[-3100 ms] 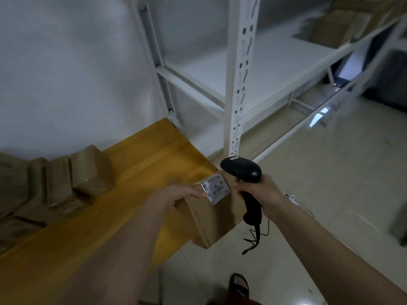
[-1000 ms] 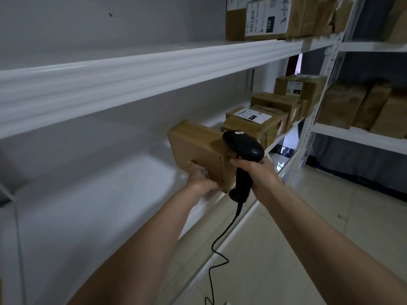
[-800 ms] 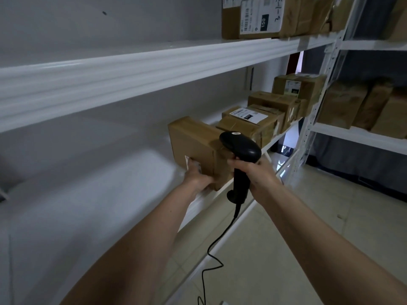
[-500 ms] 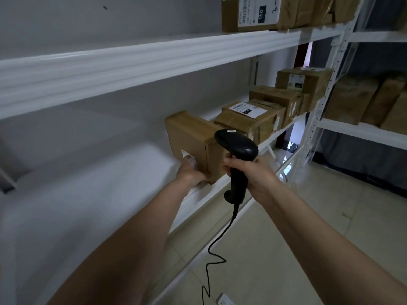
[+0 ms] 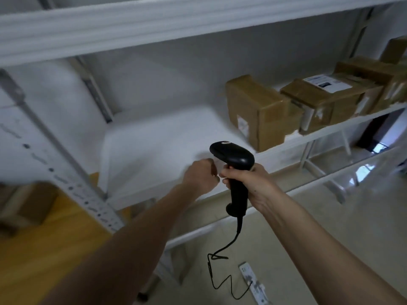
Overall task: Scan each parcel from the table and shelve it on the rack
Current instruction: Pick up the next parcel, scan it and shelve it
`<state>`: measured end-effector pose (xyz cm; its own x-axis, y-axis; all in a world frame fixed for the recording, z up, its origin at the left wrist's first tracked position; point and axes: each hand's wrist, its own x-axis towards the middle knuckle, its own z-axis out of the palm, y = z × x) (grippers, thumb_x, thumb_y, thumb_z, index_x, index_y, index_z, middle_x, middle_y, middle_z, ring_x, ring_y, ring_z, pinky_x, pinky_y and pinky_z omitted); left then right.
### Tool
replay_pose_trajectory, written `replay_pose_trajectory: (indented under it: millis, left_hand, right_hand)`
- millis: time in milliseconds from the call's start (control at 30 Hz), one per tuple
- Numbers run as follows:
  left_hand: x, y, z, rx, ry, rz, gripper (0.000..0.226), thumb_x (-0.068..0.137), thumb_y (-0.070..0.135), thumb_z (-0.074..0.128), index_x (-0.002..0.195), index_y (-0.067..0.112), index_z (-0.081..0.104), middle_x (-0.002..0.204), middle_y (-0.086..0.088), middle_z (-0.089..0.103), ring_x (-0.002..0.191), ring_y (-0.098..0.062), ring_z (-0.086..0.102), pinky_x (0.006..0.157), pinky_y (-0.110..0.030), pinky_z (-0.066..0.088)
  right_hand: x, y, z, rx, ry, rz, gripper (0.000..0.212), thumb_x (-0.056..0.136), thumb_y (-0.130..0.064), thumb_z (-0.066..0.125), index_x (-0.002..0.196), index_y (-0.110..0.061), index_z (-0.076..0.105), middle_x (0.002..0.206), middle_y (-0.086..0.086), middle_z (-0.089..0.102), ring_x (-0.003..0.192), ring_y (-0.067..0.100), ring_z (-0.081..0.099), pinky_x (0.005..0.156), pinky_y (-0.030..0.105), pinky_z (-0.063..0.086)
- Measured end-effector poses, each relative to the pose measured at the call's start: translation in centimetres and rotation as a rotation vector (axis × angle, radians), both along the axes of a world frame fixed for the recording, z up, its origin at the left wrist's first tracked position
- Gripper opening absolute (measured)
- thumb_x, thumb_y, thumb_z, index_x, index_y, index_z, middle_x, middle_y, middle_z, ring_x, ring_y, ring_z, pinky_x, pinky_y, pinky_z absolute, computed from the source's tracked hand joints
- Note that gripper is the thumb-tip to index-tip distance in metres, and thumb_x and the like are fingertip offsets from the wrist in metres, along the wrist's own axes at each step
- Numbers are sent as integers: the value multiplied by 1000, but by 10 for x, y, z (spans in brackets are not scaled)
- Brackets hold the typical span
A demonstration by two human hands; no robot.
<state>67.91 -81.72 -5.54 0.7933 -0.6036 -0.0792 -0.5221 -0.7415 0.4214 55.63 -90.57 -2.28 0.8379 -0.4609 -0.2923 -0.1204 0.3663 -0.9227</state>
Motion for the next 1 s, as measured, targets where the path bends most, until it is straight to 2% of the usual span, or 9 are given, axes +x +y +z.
replay_pose_trajectory:
  millis: [67,200,300,367,567,633,767,867,1000]
  left_hand:
    - [-6,28,-7,64,2,25,8,84,21,56,80,24,50,93,-1,64,92,-24,60,68,-27,38]
    - [-16,86,-13,200,41,74,3,87,18,53,88,19,51,99,-4,63,92,-25,58,72,-31,42]
    - [-16,130,-10,261,33,121,19,90,17,52,103,9,62,109,-9,65,100,-28,61,81,-34,50]
    - [-15,161,-9,278,22,162,25,94,16,46,109,7,63,108,-10,65,99,-28,62,80,-34,51]
    - [-3,278,-9,165,141,337,25,98,12,43,105,6,67,104,-11,69,94,-26,66,84,-38,55]
    - [0,324,-10,139,154,380,25,98,9,42,96,15,66,100,-10,69,96,-29,66,83,-39,53]
    - [8,419,-22,95,161,500,29,100,12,44,116,17,67,110,-6,68,97,-21,65,79,-33,54]
    - [12,480,-32,83,179,547,30,98,11,45,118,17,67,112,-4,68,99,-20,64,72,-29,49]
    - [16,546,-42,89,203,568,23,96,15,48,95,17,71,94,-7,74,88,-22,68,75,-38,56]
  right_hand:
    - [4,19,-8,16,15,60,9,74,5,74,79,0,69,74,17,66,67,23,61,76,36,53]
    - [12,63,-17,33,49,155,11,74,4,75,73,-4,67,70,13,68,63,21,63,68,30,55]
    - [19,99,-19,5,72,224,13,72,3,76,72,-6,68,74,14,69,67,23,65,69,31,55]
    - [26,125,-20,-20,88,271,12,72,3,77,75,-6,70,77,16,70,68,23,66,72,34,56]
    - [50,229,-21,-36,85,432,12,71,3,77,77,-4,70,75,18,68,65,24,63,63,34,54]
    - [59,270,-22,-39,84,490,13,70,4,77,76,-4,69,69,14,66,61,23,62,63,35,53]
    - [73,352,-30,-39,89,551,14,71,3,78,72,-6,68,63,10,66,57,20,62,58,32,52]
    - [81,406,-38,-43,113,561,13,71,1,78,77,-5,68,70,12,69,59,20,64,58,30,53]
    - [90,467,-46,-35,144,583,15,71,1,78,81,-4,68,74,13,68,64,21,62,66,35,52]
